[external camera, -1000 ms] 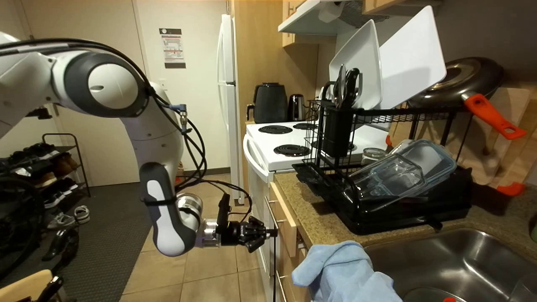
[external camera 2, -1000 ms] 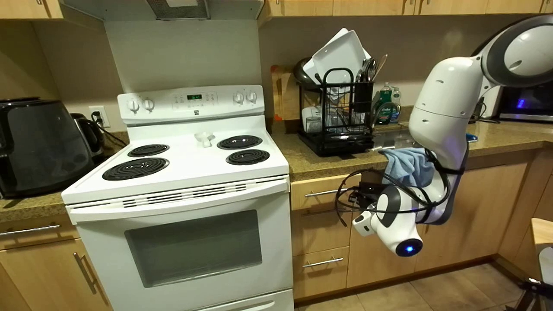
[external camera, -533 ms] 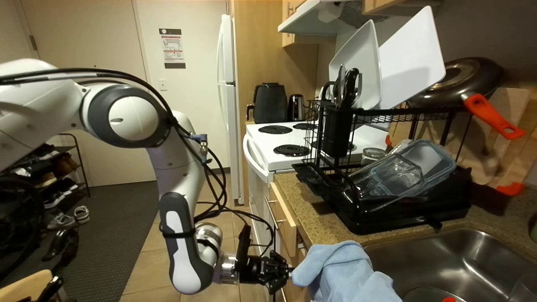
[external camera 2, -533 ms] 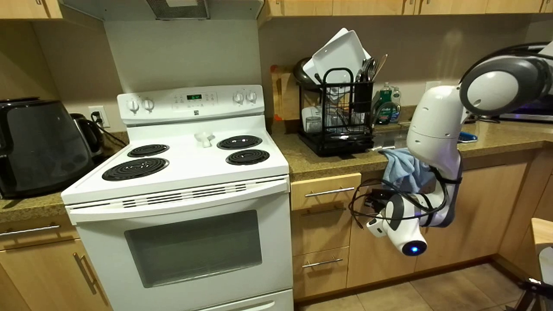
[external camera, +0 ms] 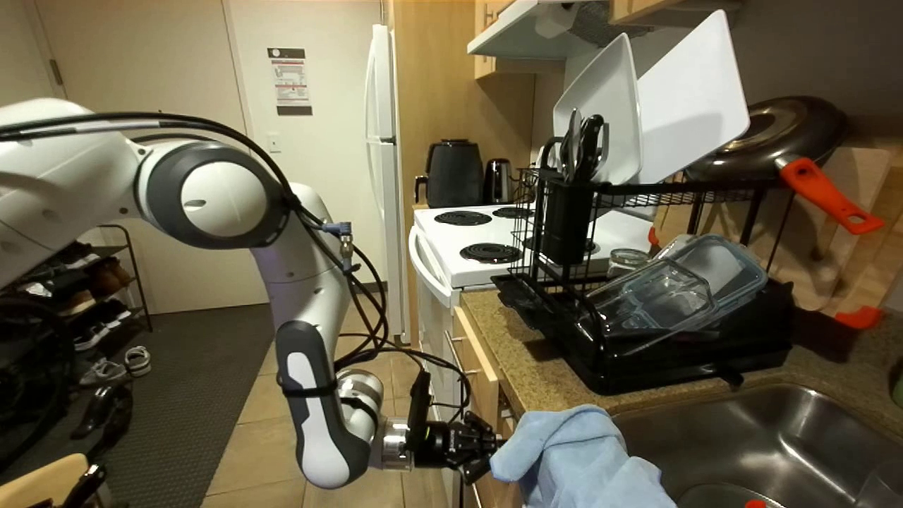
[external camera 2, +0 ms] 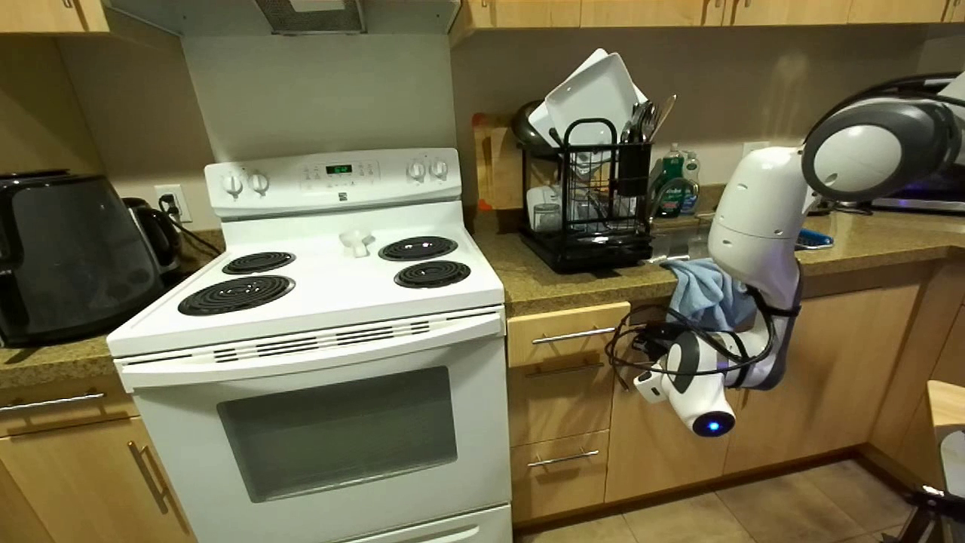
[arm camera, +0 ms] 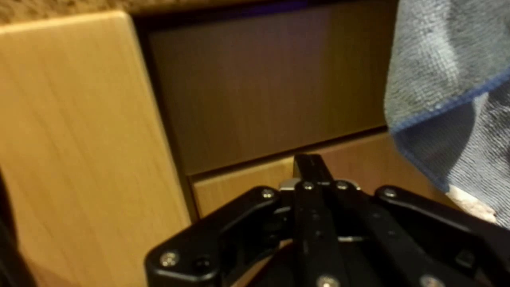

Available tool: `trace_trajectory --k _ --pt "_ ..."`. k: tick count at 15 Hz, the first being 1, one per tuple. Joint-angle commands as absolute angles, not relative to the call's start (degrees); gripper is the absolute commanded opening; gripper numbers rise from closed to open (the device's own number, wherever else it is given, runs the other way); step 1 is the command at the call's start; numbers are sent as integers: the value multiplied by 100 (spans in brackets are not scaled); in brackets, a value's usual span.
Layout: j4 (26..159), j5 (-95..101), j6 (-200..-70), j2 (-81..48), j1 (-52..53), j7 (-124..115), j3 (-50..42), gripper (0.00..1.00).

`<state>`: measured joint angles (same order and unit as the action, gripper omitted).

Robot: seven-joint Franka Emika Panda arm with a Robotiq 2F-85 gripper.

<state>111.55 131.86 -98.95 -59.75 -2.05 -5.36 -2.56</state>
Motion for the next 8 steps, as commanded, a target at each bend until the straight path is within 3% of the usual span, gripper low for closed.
trace_trajectory --k 1,8 --pt "11642 13051 -10133 -5217 -289 -731 -73 0" --pt "12304 12940 -11037 -4104 -287 -854 267 0"
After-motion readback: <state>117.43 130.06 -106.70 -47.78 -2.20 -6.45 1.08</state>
